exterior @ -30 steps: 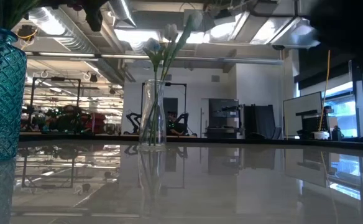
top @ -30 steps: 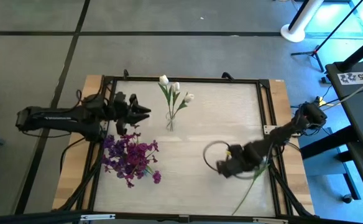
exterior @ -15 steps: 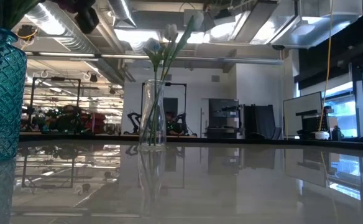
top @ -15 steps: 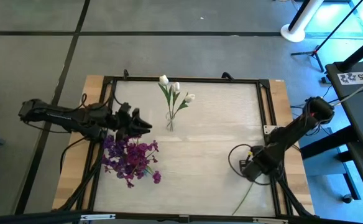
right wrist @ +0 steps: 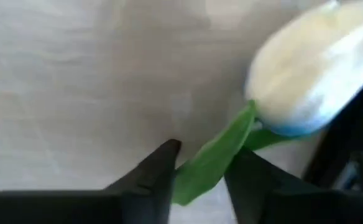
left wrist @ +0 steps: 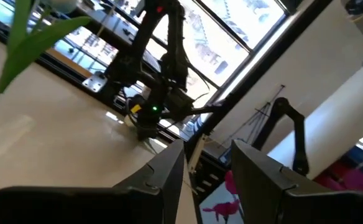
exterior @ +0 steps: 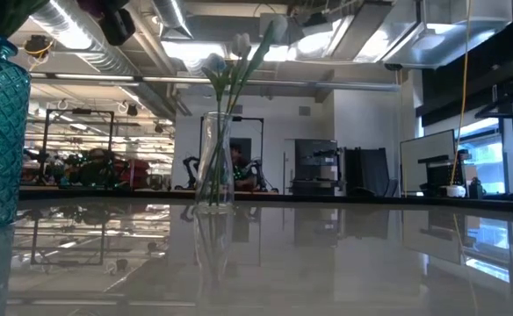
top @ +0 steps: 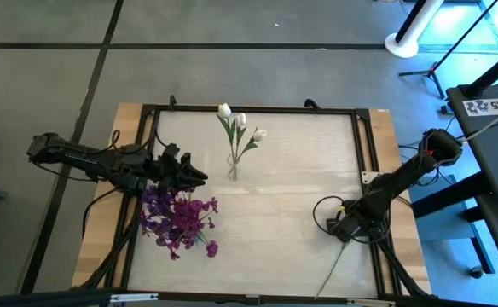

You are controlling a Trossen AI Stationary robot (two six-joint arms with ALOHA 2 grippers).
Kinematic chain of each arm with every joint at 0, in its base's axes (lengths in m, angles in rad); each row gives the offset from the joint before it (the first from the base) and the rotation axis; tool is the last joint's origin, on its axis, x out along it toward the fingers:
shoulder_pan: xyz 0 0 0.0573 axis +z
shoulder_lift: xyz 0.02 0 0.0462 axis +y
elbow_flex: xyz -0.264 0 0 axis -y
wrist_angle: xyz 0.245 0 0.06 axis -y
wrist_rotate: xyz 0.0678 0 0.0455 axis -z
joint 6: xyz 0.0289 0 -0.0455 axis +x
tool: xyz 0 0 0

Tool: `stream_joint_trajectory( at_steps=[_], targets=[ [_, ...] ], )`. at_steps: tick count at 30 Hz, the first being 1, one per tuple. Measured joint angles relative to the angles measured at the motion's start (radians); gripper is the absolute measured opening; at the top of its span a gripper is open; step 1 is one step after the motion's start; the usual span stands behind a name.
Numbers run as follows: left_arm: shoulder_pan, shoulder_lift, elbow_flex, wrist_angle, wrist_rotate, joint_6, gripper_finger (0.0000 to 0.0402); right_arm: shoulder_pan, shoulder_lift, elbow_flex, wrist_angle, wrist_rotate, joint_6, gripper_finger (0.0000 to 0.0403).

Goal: Sort flowers into vase by color
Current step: Put the white flower into the transparent vase

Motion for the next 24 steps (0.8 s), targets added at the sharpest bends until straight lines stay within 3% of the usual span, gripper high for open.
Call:
stream_joint_trajectory(
  at_steps=[6,9,13,17,20,24],
  targets=[
    [0.001,0.000,0.000,-0.002,-0.043,0.018,0.0127,-0.036,0.002,0.072,-0.016,0.234,-0.059,0.0020],
    [0.001,0.000,0.000,-0.005,-0.044,0.019,0.0127,-0.060,0.001,0.142,-0.022,0.359,-0.099,0.0015],
    [0.002,0.000,0.000,-0.006,-0.044,0.019,0.0127,-0.132,0.001,0.272,-0.016,0.586,-0.287,0.0021],
    [0.002,-0.009,0.004,-0.020,-0.044,0.004,0.0127,-0.222,0.001,0.436,0.047,0.845,-0.646,0.0007],
    [0.001,-0.009,0.070,-0.097,-0.044,0.028,0.0127,-0.282,0.001,0.551,0.226,0.994,-1.036,0.0012],
    [0.005,-0.005,0.199,-0.322,-0.047,0.126,0.0127,-0.340,0.017,0.646,0.537,1.050,-1.589,0.0005]
  ],
)
